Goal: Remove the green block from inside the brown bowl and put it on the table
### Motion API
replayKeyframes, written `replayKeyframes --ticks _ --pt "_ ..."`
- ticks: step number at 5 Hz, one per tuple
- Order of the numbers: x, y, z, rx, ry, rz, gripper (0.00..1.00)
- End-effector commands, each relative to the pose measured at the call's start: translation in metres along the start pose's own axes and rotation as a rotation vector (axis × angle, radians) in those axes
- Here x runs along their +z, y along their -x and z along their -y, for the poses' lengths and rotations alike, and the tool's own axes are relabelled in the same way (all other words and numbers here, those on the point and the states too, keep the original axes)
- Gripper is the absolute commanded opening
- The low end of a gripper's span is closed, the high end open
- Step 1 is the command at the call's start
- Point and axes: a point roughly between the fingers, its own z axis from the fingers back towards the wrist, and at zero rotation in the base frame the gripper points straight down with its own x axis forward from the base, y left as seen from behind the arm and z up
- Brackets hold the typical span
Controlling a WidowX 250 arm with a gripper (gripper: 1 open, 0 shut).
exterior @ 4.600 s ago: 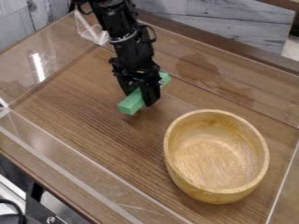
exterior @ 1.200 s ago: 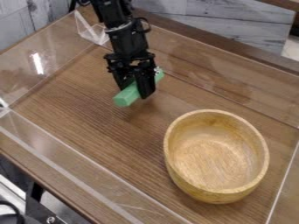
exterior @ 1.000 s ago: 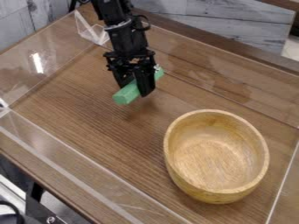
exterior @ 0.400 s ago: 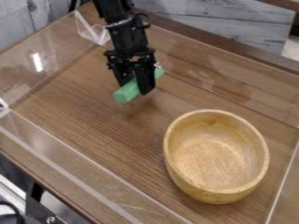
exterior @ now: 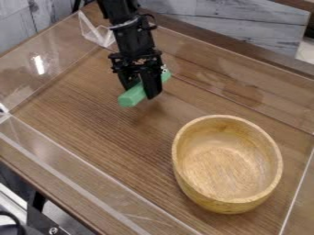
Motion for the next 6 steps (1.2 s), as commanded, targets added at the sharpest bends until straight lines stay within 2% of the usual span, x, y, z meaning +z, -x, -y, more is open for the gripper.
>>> replayKeyframes --ticks 1,6 --pt "0.0179 -0.0075 -0.002 -0.009 -0.024 0.047 0.0" --pt "0.0202 -0.0078 -0.0044 0.0 -0.009 0.018 0.0"
